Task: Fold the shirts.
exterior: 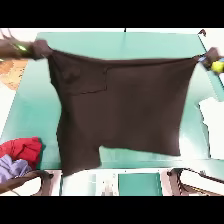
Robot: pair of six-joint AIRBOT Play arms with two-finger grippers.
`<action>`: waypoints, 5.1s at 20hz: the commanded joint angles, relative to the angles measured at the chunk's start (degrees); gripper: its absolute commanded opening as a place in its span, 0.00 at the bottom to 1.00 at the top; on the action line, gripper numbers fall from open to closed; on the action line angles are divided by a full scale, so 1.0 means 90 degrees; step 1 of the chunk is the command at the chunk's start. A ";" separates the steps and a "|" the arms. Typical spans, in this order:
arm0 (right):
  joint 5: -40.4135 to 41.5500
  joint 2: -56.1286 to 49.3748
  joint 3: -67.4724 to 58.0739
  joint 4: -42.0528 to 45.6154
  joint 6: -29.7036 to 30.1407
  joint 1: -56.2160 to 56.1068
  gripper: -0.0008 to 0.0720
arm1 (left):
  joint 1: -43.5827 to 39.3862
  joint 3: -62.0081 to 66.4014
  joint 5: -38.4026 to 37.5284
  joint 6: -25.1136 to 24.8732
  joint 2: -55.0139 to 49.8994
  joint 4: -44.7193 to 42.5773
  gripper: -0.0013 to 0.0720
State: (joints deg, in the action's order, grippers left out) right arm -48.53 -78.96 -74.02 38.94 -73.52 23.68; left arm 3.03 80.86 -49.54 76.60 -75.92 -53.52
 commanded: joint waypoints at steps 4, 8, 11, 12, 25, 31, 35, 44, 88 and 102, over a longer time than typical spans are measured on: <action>0.0209 -0.3135 -0.2147 -0.0165 -0.0002 -0.0369 0.03 | 0.0005 -0.0248 0.1564 -0.0498 -0.1659 0.1095 0.05; -0.0097 -0.3385 -0.2868 0.0032 -0.0015 -0.0350 0.03 | 0.0007 -0.0248 0.1800 -0.0738 -0.1736 0.1032 0.05; -0.1059 -0.3279 -0.2880 0.0942 -0.0172 -0.0313 0.03 | 0.0007 -0.0248 0.1098 -0.0731 -0.1736 0.0539 0.05; -0.1440 -0.3240 -0.2875 0.1406 -0.0340 -0.0323 0.02 | 0.0007 -0.0248 0.0833 -0.0724 -0.1734 0.0308 0.05; -0.1972 -0.2047 -0.0491 0.3087 -0.0809 -0.0529 0.03 | -0.0010 -0.0270 -0.1666 -0.0107 -0.1712 -0.1688 0.05; -0.2079 -0.2047 -0.0476 0.3160 -0.0809 -0.0612 0.12 | -0.0112 -0.0299 -0.2089 -0.0066 -0.1897 -0.1491 0.06; -0.3427 -0.1965 -0.1265 0.3211 -0.0814 -0.0571 0.64 | -0.0075 0.0211 -0.2951 -0.0056 -0.1889 -0.1355 0.84; -0.4155 0.0204 0.1069 0.3240 -0.1406 -0.0384 0.50 | 0.0138 -0.1299 -0.4437 -0.0012 -0.0192 -0.1773 0.63; -0.1690 0.3390 0.4337 0.3269 -0.2671 0.0092 0.03 | -0.0702 -0.3480 -0.3126 0.0488 0.2909 -0.0199 0.05; -0.0019 -0.0554 0.1491 0.1098 -0.1921 -0.0338 0.03 | -0.0702 -0.0248 -0.1440 -0.0024 -0.1054 -0.0199 0.05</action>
State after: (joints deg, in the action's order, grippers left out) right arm -53.39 -74.54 -54.68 53.12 -92.53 22.41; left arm -3.31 72.44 -65.82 77.03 -76.44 -55.53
